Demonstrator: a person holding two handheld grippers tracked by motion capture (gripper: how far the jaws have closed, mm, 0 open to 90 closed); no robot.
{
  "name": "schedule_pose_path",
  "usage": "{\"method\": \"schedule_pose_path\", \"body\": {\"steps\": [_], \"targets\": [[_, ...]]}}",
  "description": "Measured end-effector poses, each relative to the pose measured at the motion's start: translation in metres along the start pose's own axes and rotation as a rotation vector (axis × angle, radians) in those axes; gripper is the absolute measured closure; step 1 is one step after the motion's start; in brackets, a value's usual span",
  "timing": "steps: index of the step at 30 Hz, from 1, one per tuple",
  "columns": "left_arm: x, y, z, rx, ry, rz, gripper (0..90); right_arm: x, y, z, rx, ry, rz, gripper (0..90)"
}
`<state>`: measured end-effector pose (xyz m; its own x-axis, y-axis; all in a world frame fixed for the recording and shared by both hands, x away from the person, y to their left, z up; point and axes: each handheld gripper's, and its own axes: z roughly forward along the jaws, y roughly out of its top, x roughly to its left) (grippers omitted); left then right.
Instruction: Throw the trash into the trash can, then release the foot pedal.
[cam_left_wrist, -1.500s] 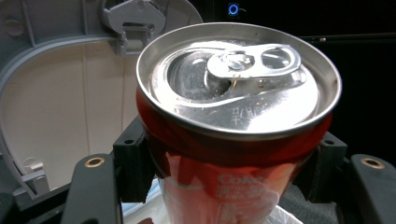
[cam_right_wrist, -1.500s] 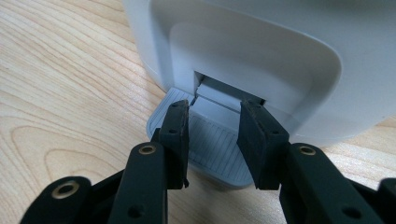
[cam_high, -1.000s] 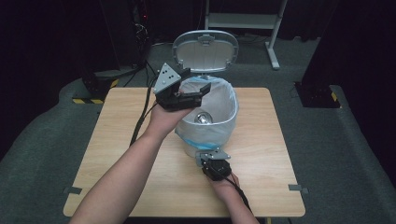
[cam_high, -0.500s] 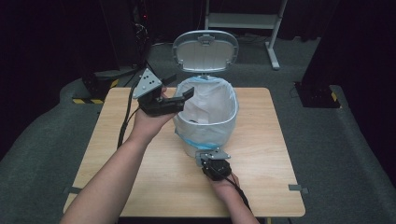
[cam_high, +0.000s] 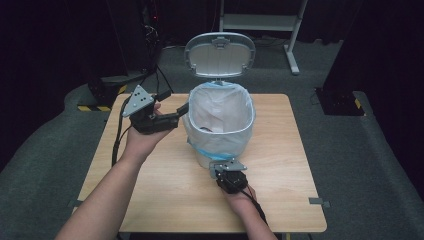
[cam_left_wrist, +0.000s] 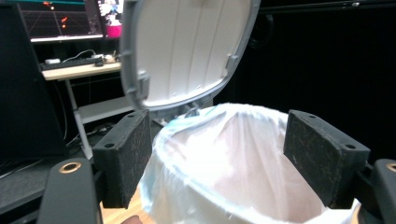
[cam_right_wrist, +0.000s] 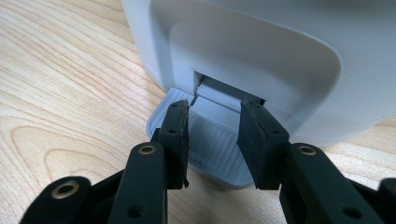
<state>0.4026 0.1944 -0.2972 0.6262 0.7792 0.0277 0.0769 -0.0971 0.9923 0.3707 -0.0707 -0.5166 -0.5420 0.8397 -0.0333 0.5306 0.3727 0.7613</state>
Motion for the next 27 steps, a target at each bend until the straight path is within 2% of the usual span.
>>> {"method": "schedule_pose_path", "body": {"steps": [9, 19, 27], "targets": [[0.009, -0.026, -0.015, 0.047, 0.033, 0.009, 23.8, 0.000, 0.000, 0.000, -0.001, 0.000, 0.001, 63.4], [0.024, -0.059, -0.034, 0.101, 0.068, -0.023, 24.0, 0.001, 0.000, 0.000, 0.000, -0.004, 0.001, 63.3], [0.036, -0.097, -0.053, 0.164, 0.106, -0.065, 24.2, 0.001, 0.000, 0.000, 0.000, -0.002, 0.004, 63.4]]}}
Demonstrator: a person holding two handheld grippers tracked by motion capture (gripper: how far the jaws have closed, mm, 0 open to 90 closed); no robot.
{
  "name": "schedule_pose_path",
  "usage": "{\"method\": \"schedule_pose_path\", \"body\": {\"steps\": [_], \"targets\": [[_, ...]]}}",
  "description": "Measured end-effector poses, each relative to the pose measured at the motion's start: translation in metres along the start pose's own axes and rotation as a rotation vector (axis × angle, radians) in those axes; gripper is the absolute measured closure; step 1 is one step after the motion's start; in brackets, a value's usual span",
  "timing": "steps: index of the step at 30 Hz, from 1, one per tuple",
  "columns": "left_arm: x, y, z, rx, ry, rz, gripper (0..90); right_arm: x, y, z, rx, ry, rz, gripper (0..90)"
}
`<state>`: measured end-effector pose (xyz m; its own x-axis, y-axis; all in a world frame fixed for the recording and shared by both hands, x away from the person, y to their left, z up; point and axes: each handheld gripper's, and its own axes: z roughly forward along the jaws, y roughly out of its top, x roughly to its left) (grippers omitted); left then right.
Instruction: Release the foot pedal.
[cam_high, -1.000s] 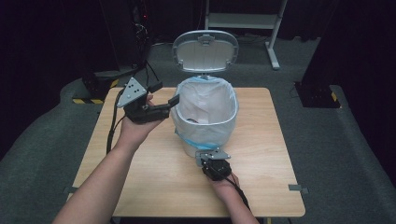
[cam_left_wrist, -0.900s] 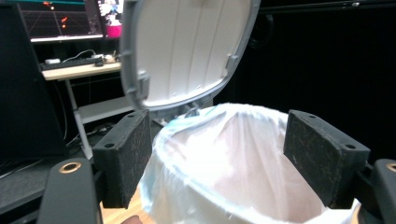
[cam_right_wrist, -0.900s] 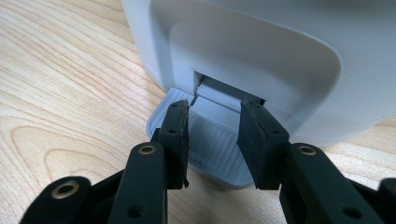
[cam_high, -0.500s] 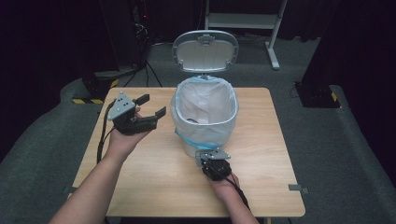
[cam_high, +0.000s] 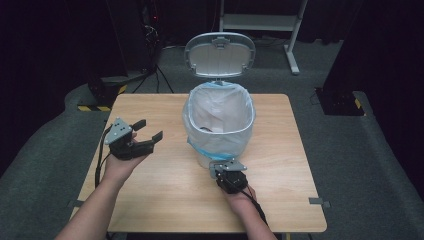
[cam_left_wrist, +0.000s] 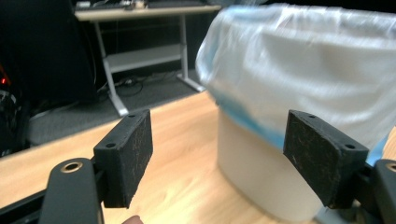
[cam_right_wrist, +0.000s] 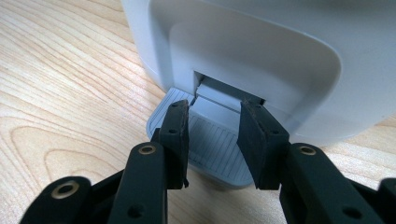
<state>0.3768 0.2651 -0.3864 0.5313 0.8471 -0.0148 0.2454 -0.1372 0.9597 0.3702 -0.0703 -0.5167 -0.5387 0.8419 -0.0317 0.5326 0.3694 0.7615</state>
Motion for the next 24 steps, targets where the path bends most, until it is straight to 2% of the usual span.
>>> {"method": "schedule_pose_path", "body": {"steps": [5, 6, 8, 9, 11, 12, 16, 21, 24], "targets": [[0.010, -0.030, -0.007, 0.057, 0.012, -0.041, 24.2, 0.000, 0.000, 0.000, 0.000, 0.000, 0.000, 63.3], [0.012, -0.042, -0.009, 0.080, 0.014, -0.055, 24.2, 0.000, 0.000, 0.000, 0.000, -0.001, 0.000, 63.3], [0.013, -0.048, -0.011, 0.094, 0.014, -0.055, 24.2, 0.000, 0.000, 0.000, 0.000, -0.001, 0.002, 63.3], [0.011, -0.055, -0.010, 0.085, 0.016, -0.094, 24.2, 0.000, 0.000, 0.000, 0.000, -0.001, 0.002, 63.3], [0.013, -0.068, -0.013, 0.125, 0.023, -0.090, 24.1, 0.000, 0.000, 0.000, -0.001, -0.001, 0.002, 63.3], [0.014, -0.075, -0.016, 0.164, 0.011, -0.080, 24.1, 0.000, 0.000, 0.000, -0.001, 0.000, 0.002, 63.3], [0.011, -0.106, -0.022, 0.263, 0.026, -0.074, 23.6, 0.000, 0.000, 0.000, -0.001, 0.002, 0.002, 63.3], [0.007, -0.132, -0.028, 0.388, 0.076, -0.024, 21.1, 0.000, 0.000, 0.000, -0.002, 0.000, -0.001, 63.2], [0.008, -0.144, -0.028, 0.452, 0.101, -0.034, 19.0, -0.001, -0.001, -0.001, -0.003, 0.002, -0.001, 62.4]]}}
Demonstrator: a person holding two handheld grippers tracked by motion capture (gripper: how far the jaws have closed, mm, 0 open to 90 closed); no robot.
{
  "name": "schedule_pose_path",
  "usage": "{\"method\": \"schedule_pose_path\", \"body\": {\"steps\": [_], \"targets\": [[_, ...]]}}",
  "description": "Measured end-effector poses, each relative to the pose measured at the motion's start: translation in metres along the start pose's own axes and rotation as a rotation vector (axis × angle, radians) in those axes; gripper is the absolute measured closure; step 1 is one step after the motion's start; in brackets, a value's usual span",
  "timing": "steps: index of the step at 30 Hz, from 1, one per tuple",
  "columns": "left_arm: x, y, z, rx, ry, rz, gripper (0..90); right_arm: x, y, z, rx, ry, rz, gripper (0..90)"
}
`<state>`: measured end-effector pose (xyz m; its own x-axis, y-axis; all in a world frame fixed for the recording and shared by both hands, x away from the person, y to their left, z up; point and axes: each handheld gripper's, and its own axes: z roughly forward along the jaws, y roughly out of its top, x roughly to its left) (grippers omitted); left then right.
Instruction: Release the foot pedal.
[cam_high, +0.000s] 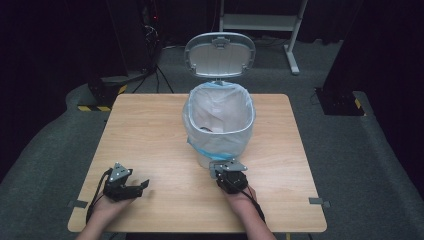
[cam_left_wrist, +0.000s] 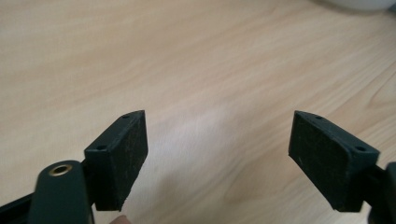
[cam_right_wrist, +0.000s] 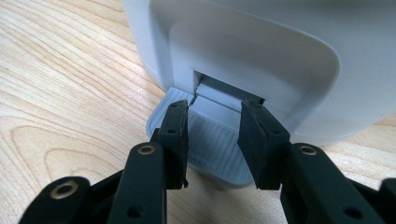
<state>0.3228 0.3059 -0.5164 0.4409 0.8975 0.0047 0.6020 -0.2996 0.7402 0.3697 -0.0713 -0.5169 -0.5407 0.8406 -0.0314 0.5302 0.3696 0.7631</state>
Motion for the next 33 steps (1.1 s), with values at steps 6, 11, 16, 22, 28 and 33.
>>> {"method": "schedule_pose_path", "body": {"steps": [6, 11, 16, 22, 28, 33], "targets": [[-0.002, -0.012, 0.005, -0.008, 0.030, -0.030, 22.5, 0.001, -0.001, -0.001, -0.003, -0.013, -0.001, 59.7], [-0.002, -0.012, 0.005, -0.008, 0.024, -0.026, 22.8, 0.001, -0.002, -0.002, 0.001, -0.017, 0.002, 53.6], [-0.003, -0.012, 0.005, -0.011, 0.017, -0.022, 23.5, -0.003, -0.004, -0.012, 0.016, 0.031, -0.012, 38.3], [-0.003, -0.012, 0.005, -0.009, 0.013, -0.018, 23.5, -0.032, -0.015, -0.036, -0.003, 0.002, 0.054, 29.1], [-0.003, -0.012, 0.005, -0.010, 0.014, -0.019, 23.7, -0.089, -0.038, -0.053, 0.024, -0.091, 0.184, 22.5], [-0.004, -0.012, 0.005, -0.011, 0.016, -0.023, 23.7, -0.119, -0.060, -0.057, 0.106, -0.186, 0.191, 16.5]]}}
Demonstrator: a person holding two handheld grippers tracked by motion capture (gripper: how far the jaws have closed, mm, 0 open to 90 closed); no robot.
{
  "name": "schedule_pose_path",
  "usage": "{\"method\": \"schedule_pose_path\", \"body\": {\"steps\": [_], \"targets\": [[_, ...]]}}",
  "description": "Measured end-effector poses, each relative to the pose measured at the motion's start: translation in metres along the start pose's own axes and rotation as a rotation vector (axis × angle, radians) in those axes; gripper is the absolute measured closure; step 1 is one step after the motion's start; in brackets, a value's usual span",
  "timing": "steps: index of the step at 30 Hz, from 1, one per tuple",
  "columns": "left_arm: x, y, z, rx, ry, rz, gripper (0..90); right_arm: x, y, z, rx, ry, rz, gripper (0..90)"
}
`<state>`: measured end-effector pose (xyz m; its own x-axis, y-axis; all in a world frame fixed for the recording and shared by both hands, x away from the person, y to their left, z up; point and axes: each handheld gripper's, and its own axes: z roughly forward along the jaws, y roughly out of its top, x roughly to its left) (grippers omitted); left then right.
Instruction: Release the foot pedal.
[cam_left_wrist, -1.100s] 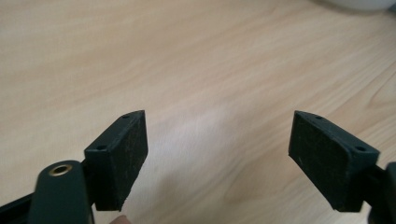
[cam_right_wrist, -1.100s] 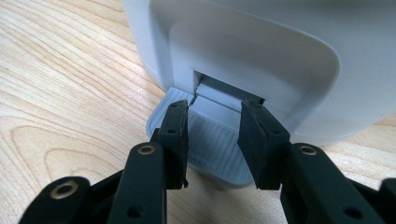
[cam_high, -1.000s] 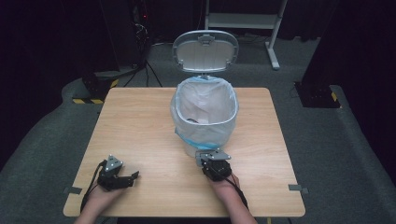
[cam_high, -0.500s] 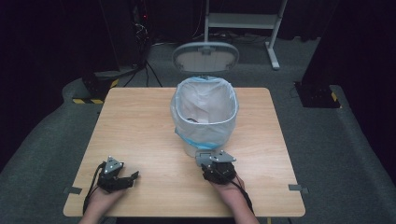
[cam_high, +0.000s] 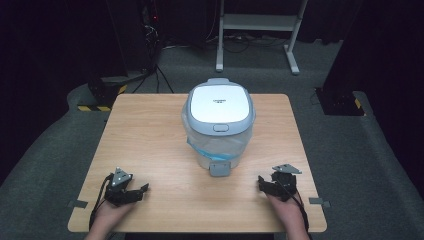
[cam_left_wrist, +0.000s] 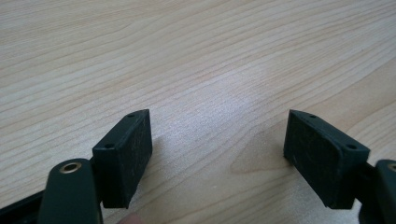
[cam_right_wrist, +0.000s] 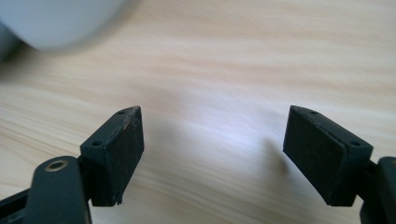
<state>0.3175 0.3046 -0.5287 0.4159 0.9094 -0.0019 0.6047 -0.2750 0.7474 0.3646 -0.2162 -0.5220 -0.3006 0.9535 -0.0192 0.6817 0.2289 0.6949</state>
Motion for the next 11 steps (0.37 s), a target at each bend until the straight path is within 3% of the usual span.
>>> {"method": "schedule_pose_path", "body": {"steps": [5, 11], "targets": [[0.0003, 0.0003, 0.0000, 0.004, 0.002, 0.002, 23.7, -0.0074, -0.0023, 0.0011, -0.016, -0.035, 0.044, 13.8], [-0.0001, 0.0002, 0.0002, 0.000, 0.002, -0.002, 23.8, -0.0080, -0.0034, 0.0007, -0.022, -0.033, 0.045, 14.0]]}}
